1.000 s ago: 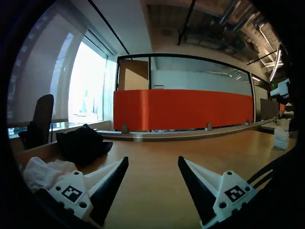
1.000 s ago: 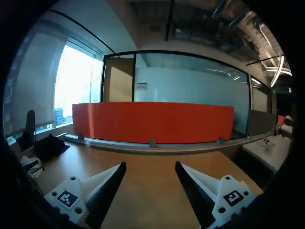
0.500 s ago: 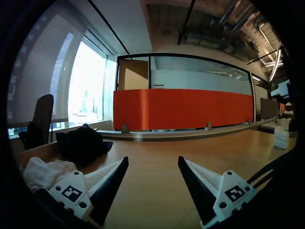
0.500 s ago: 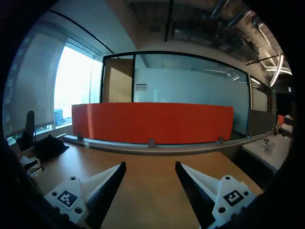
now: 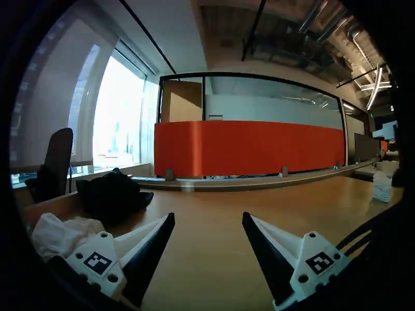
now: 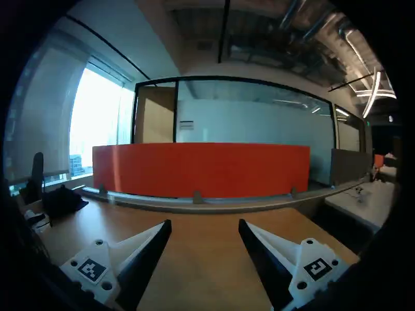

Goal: Fold towel

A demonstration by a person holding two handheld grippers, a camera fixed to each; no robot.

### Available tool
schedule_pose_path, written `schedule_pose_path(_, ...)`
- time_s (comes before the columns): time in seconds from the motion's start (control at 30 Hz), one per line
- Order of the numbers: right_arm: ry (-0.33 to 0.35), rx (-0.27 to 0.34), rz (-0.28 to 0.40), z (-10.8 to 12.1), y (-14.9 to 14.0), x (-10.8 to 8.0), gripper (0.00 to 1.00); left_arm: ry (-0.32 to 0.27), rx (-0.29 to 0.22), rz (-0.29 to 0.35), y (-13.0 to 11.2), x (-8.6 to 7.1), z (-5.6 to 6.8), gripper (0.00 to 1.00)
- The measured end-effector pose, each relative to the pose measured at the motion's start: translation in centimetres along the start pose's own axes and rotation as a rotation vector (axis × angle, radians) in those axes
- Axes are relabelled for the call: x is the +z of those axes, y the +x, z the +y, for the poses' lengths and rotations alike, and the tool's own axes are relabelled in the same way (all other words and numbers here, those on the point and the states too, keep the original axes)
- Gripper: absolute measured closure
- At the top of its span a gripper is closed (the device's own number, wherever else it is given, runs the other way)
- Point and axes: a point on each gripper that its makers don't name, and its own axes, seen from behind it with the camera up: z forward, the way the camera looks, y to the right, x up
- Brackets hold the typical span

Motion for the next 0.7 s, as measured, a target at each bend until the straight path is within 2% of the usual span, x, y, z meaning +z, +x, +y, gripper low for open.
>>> schedule_pose_path(0.3, -0.029, 0.037, 0.028, 3.2, -2.9, -0.2, 0.0, 0.0, 0.0, 0.0, -0.1, 0.0, 0.0, 0.04)
schedule_pose_path(0.7, -0.034, 0.064, 0.04, 4.6, -7.2, -0.3, 0.0, 0.0, 0.0, 0.0, -0.1, -0.1, 0.0, 0.04)
